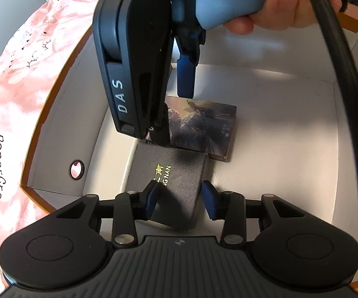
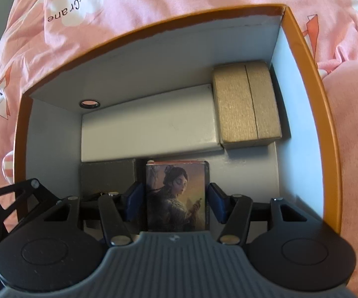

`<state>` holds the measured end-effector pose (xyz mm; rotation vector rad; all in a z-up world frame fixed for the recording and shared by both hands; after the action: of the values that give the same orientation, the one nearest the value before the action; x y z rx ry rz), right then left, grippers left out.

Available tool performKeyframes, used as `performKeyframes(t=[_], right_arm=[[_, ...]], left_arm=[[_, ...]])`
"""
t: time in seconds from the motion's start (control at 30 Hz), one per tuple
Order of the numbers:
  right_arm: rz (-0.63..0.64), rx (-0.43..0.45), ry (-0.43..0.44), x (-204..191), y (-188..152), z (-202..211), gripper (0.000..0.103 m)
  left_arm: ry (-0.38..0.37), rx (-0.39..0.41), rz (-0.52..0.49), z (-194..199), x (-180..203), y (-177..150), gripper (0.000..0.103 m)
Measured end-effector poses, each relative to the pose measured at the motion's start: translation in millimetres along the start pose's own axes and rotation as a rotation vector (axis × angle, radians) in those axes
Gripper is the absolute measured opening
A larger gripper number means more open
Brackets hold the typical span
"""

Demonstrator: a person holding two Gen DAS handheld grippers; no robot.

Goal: Organize objects
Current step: 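Lower the grey box into the box with the left gripper while the right gripper lowers the red card box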

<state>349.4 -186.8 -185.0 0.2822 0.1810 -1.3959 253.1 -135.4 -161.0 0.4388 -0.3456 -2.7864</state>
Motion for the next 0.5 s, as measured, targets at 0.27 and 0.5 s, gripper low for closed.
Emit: performKeyframes(t=[0.27,0.5], right_arm=[[0.252,-0.063,0.001,-6.5,-17.1,13.6,0.061],[0.623,-0.100,-0.127,-12.5,-49.5,7.3,0.063]], left_arm=[[-0.012,0.022,-0.026,2.3,-9.4,3.5,0.040],[-0.027,0.051,0.002,9.0,-21.4,9.8,0.041]])
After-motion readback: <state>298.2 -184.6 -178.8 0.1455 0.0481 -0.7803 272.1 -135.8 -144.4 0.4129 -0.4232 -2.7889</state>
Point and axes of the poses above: each gripper's, at about its wrist camera, not at the fingertips, and z roughly against the way its jaws point, x to its right, y to its top, the point moved 6 cm from there along -z, roughly the way its jaws point, and after that the axes turned 6 degrees about -z, right-handed, at the moved point
